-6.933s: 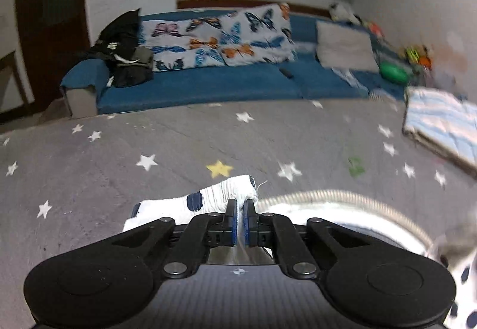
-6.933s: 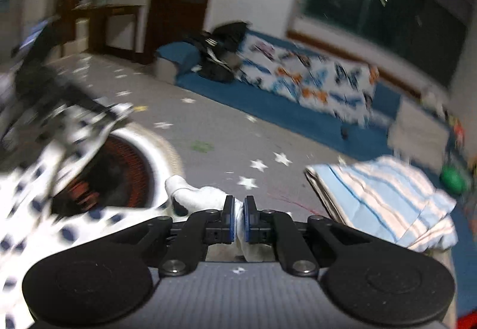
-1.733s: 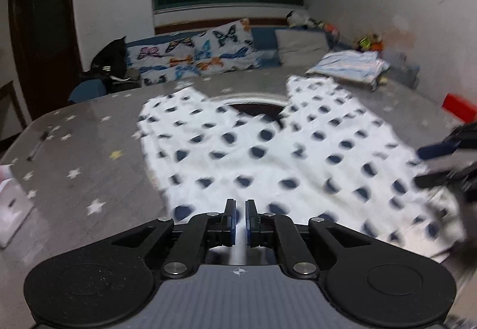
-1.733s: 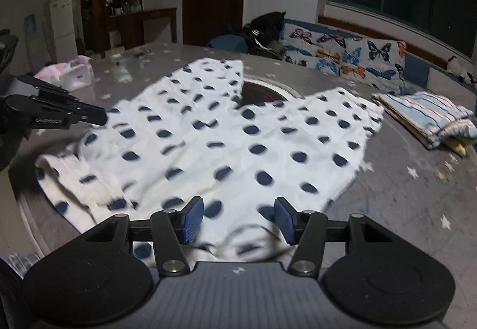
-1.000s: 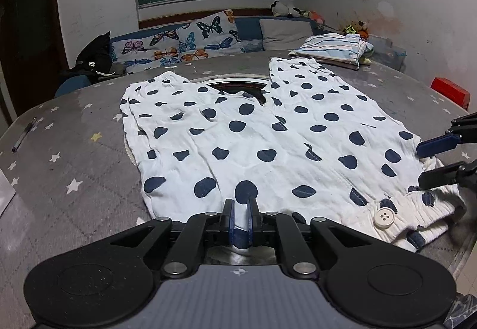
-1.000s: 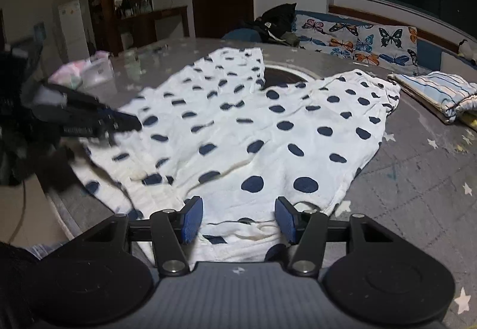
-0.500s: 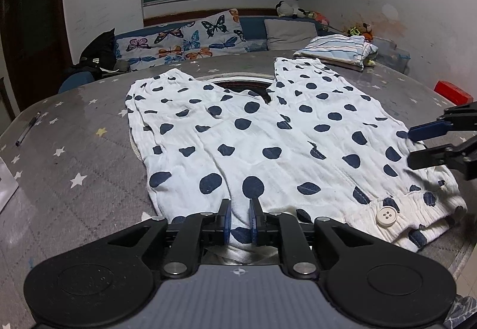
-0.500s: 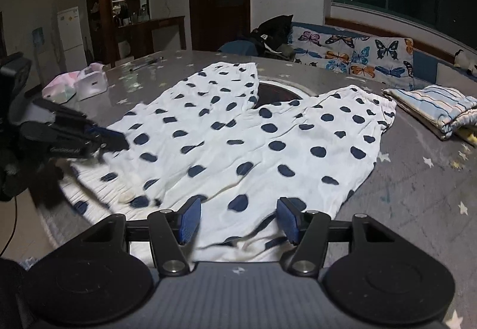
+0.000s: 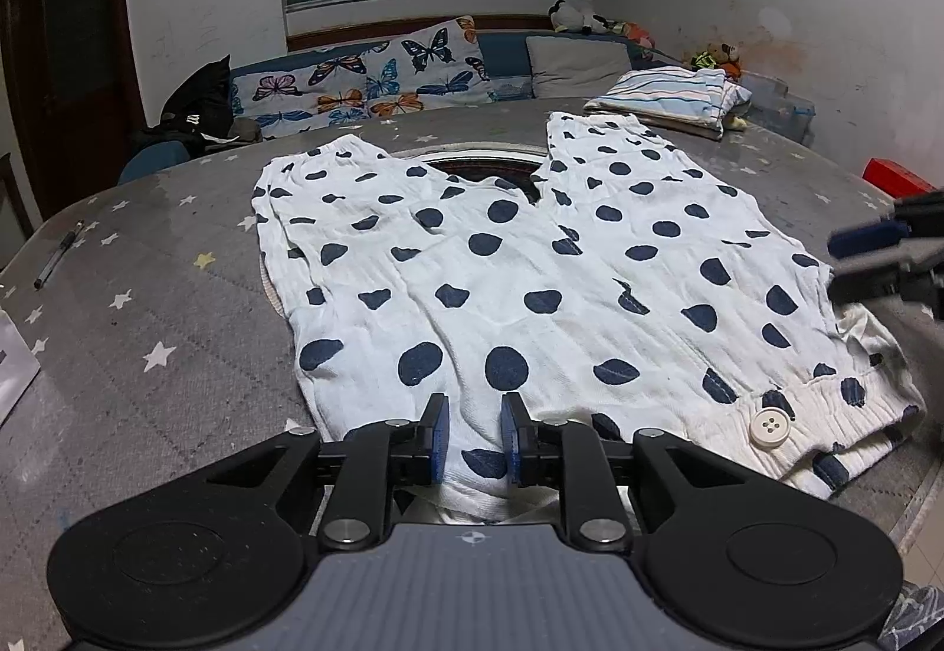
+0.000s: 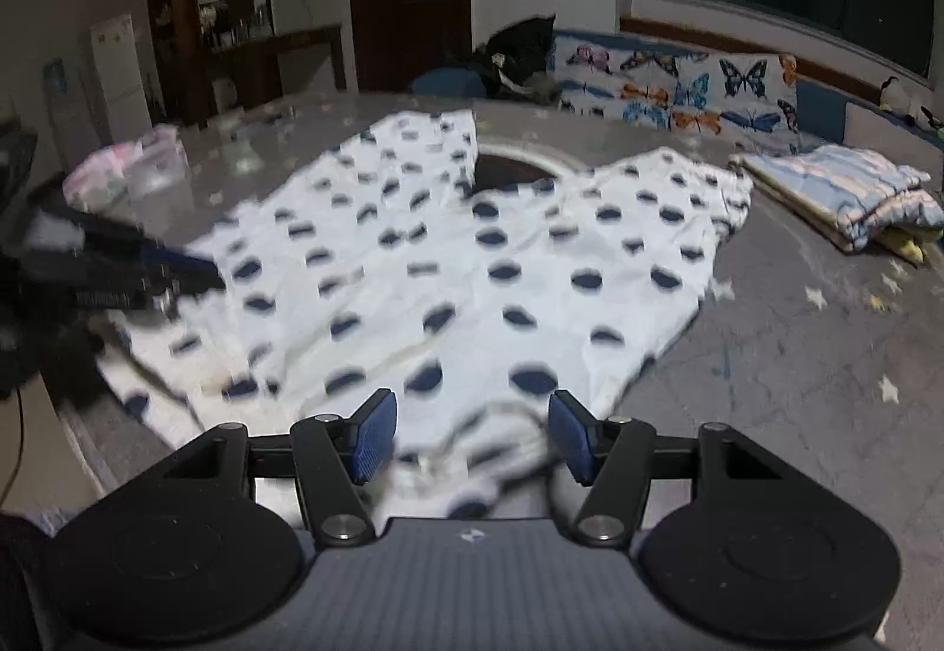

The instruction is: Fold clothes

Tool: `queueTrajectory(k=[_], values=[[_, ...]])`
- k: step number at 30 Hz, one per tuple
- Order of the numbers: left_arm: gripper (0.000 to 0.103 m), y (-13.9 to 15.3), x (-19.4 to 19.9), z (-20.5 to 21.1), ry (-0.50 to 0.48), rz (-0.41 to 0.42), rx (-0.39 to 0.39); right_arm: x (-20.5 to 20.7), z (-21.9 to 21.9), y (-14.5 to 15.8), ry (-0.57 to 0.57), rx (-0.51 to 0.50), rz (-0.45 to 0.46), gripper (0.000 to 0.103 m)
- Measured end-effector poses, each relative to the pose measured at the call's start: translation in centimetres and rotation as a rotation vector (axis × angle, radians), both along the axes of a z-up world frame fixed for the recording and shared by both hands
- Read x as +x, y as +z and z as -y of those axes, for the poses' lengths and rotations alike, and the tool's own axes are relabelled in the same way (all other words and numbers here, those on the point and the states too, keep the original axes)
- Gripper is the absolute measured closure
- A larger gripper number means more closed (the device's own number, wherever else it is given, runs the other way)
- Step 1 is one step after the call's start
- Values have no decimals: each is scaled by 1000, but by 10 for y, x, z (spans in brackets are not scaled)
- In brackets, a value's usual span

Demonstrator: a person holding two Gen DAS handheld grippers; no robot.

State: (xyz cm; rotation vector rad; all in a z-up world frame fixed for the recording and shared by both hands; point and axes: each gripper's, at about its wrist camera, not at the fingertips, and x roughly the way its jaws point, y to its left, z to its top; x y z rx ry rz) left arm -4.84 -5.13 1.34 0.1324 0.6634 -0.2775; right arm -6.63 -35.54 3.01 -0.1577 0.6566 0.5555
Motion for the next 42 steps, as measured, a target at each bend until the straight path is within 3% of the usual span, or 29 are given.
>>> queueTrajectory(k=[5, 11, 15, 19, 31, 42], values=[[80, 0, 0, 1, 2, 1, 3, 13, -7, 0, 7, 15, 12, 44], [74, 1, 0, 1, 3, 0, 8, 23, -4, -22, -14, -8, -51, 44], [63, 3, 1, 4, -1, -5, 15, 18, 4, -21, -25, -3, -49, 44], [59, 7, 0, 10, -11, -2, 15, 17, 8, -21, -34, -5, -54, 43], [46, 16, -8, 56, -153, 3, -7, 15, 20, -20, -81, 8, -56, 43], [28, 12, -2, 86, -190, -27, 8, 10, 24, -23, -96, -2, -47, 33]])
